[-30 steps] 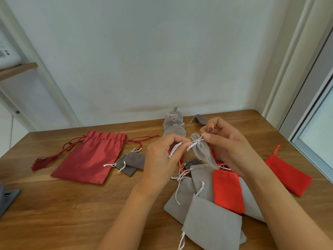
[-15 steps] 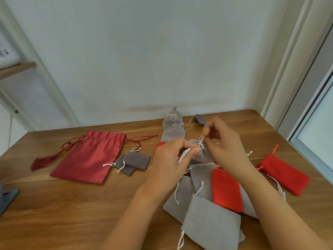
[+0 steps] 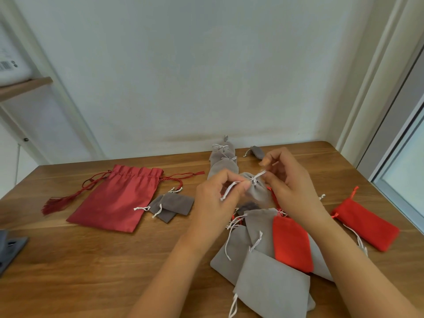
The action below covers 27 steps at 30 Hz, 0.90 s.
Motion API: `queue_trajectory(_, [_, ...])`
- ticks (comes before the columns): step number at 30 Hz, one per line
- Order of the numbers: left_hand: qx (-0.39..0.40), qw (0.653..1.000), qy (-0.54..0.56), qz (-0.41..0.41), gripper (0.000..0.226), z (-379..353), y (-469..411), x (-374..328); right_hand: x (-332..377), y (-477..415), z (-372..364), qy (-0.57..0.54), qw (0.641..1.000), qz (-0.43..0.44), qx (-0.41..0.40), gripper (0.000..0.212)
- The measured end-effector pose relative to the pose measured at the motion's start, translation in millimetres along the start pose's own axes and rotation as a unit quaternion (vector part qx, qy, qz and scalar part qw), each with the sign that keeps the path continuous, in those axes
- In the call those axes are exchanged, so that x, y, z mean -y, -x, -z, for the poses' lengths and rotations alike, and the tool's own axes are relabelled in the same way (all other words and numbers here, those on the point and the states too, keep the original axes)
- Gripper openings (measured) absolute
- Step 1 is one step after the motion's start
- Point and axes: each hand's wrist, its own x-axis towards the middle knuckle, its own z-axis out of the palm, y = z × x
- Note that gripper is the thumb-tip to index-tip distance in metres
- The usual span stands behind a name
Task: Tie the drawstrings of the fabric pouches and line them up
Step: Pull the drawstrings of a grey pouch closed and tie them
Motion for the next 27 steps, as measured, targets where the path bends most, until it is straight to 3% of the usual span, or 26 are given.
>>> queue_trajectory(4, [-0.05,0.995,0.079,0.041,0.011,0,-5,1,-2,2,-6,0.003,0.999,0.025,0.021,0.028])
queue_trajectory(7, [-0.056,0.987,0.148,0.041,0.006,2,-6,-2,1,5,-15,-0.062,0.997,0.031,0.023,0.017])
queue_trajectory(12, [-0.071,0.947,0.295,0.105,0.006,5,-9,-6,6,7,-20,-0.107,0.994,0.008,0.02,0.022])
queue_trajectory(17, [-0.059,0.906,0.386,0.161,0.022,14,-16,-3,7,8,-20,-0.07,0.997,0.039,0.008,0.012])
queue_trajectory(21, [-0.038,0.912,0.361,0.192,0.017,19,-17,-3,7,10,-22,-0.036,0.997,0.062,0.017,0.007])
queue_trajectory(27, [0.03,0.922,0.294,0.251,0.02,26,-18,-6,7,14,-23,0.093,0.962,0.256,0.003,0.009])
